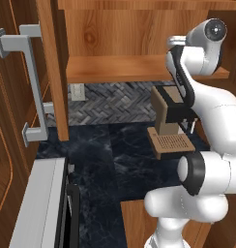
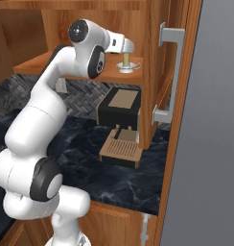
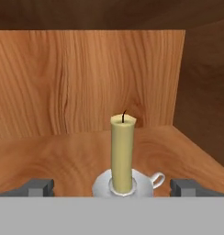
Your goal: Get the candle and the wine from the cabinet and move them to the dining counter.
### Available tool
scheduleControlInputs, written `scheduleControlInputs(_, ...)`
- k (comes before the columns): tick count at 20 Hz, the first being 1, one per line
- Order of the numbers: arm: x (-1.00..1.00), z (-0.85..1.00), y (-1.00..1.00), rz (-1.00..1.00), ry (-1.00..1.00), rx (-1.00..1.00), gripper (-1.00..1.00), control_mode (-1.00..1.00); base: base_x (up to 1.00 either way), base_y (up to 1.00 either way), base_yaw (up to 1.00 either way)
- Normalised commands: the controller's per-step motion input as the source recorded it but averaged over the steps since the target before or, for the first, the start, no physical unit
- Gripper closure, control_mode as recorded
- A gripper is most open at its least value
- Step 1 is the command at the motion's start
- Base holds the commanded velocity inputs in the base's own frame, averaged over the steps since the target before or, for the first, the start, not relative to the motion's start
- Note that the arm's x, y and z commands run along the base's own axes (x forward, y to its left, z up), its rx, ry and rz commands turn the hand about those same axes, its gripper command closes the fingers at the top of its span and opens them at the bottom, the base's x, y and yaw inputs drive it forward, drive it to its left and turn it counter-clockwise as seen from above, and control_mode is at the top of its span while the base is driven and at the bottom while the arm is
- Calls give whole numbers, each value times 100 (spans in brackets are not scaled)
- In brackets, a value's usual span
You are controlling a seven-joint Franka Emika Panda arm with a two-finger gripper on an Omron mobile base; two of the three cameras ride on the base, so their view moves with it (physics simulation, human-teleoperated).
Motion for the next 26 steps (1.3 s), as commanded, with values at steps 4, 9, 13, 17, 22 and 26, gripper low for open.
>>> scheduleControlInputs(4, 24, 0, -20, 0, 5, 0, -100, -100, 0, 0, 0)
scheduleControlInputs(9, 15, 0, -14, 0, 5, 0, -100, -100, 0, 0, 0)
scheduleControlInputs(13, 1, 0, -2, 0, 1, 0, -100, -100, 0, 0, 0)
scheduleControlInputs(17, 10, 0, 0, 0, 0, 0, -100, -100, 0, 0, 0)
scheduleControlInputs(22, 20, 0, 0, 0, 2, 0, -100, -100, 0, 0, 0)
scheduleControlInputs(26, 24, 0, 0, 0, 2, 0, -100, -100, 0, 0, 0)
